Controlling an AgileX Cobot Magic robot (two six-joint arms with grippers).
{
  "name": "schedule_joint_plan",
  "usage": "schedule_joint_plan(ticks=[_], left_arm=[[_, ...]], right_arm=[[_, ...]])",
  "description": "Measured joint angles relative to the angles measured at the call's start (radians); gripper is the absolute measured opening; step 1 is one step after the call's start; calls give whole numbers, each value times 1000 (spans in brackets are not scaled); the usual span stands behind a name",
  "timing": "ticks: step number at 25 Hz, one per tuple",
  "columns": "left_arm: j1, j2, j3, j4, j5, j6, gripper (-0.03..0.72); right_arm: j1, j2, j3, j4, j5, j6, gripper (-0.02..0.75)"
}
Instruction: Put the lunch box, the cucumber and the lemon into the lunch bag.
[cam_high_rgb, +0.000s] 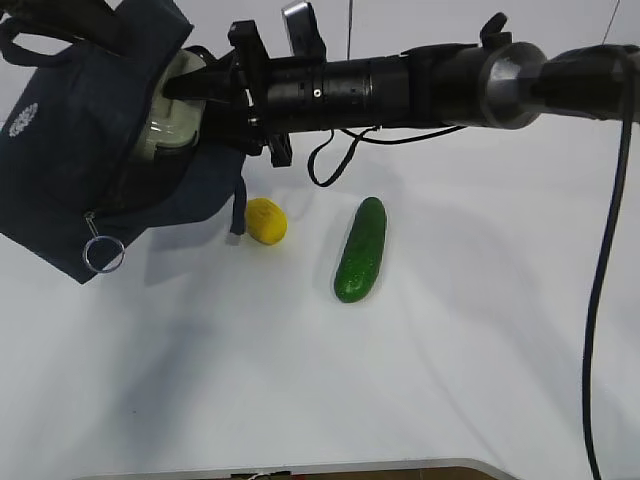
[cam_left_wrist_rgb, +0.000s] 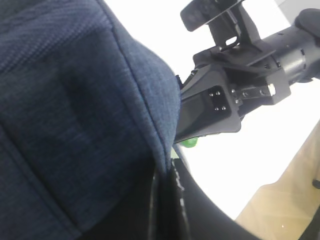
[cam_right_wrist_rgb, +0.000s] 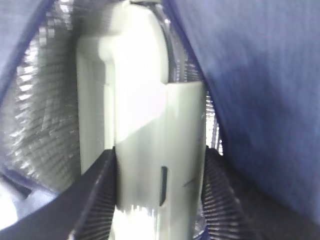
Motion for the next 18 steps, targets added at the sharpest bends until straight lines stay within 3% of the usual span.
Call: schedule_joint_plan(ticks=[18], left_arm=[[0, 211, 0, -85, -90, 28, -13]], right_arm=[[20, 198, -165, 2, -121, 5, 378]])
